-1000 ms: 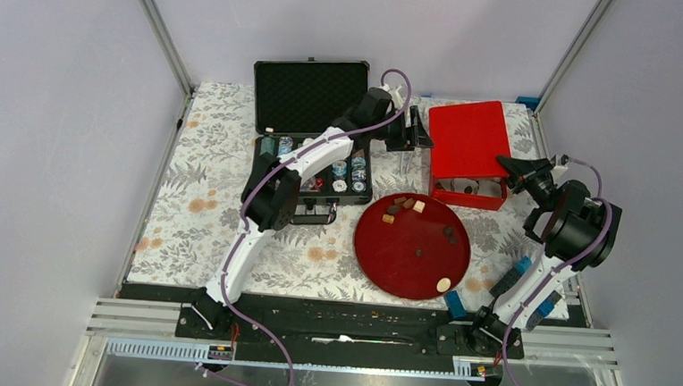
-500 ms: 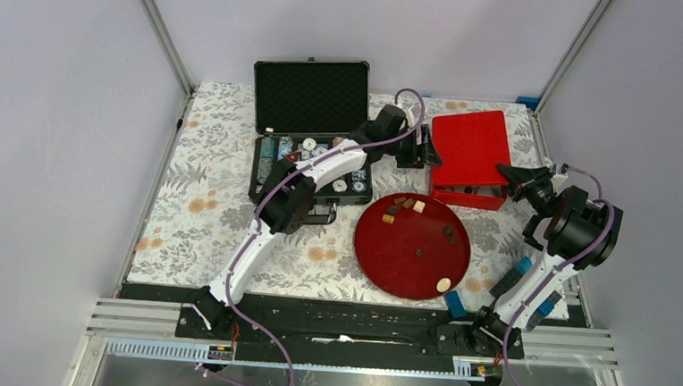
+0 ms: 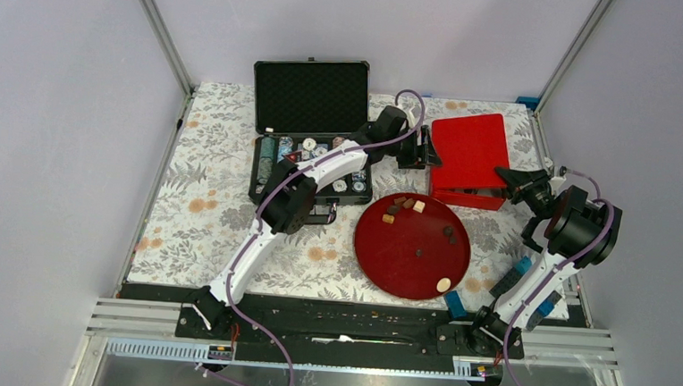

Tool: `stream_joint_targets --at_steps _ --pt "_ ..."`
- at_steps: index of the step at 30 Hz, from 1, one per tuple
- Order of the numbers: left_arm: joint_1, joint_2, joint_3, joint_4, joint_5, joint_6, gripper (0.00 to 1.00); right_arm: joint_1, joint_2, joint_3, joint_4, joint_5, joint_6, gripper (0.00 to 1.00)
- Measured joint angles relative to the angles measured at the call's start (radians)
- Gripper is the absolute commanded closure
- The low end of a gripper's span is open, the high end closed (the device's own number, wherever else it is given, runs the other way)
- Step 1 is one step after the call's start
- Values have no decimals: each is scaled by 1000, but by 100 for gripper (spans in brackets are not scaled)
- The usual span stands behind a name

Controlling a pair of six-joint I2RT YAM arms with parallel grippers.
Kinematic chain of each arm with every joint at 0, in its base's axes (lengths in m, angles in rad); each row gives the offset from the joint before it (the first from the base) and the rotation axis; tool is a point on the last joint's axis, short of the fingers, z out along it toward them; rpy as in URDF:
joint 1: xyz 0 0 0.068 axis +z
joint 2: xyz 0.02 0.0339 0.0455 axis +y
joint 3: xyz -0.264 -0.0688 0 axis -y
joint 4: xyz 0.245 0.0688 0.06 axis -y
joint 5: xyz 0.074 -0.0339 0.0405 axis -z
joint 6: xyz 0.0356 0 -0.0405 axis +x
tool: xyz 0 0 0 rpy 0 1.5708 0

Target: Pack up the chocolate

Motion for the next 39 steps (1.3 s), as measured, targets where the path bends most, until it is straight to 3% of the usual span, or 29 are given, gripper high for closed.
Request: stream_joint_targets --at_steps 3,7,14,15,16,27,39 --pt "0 11 8 1 1 -5 37 -3 1 -6 0 5 -3 99" --pt "-2 30 19 1 2 -10 37 -10 1 -15 1 8 -7 85" --pt "-5 47 19 5 4 -17 37 -16 1 -22 8 16 -16 22" --pt "-5 47 19 5 4 -17 37 -18 1 -23 10 14 -7 5" --pt "-5 47 19 6 3 -17 37 -21 -2 -24 24 10 3 1" --pt "-5 48 19 8 4 -18 37 -32 -35 -36 16 18 -46 0" --pt "-5 49 19 9 4 -20 37 -79 -190 -79 -308 50 -290 0"
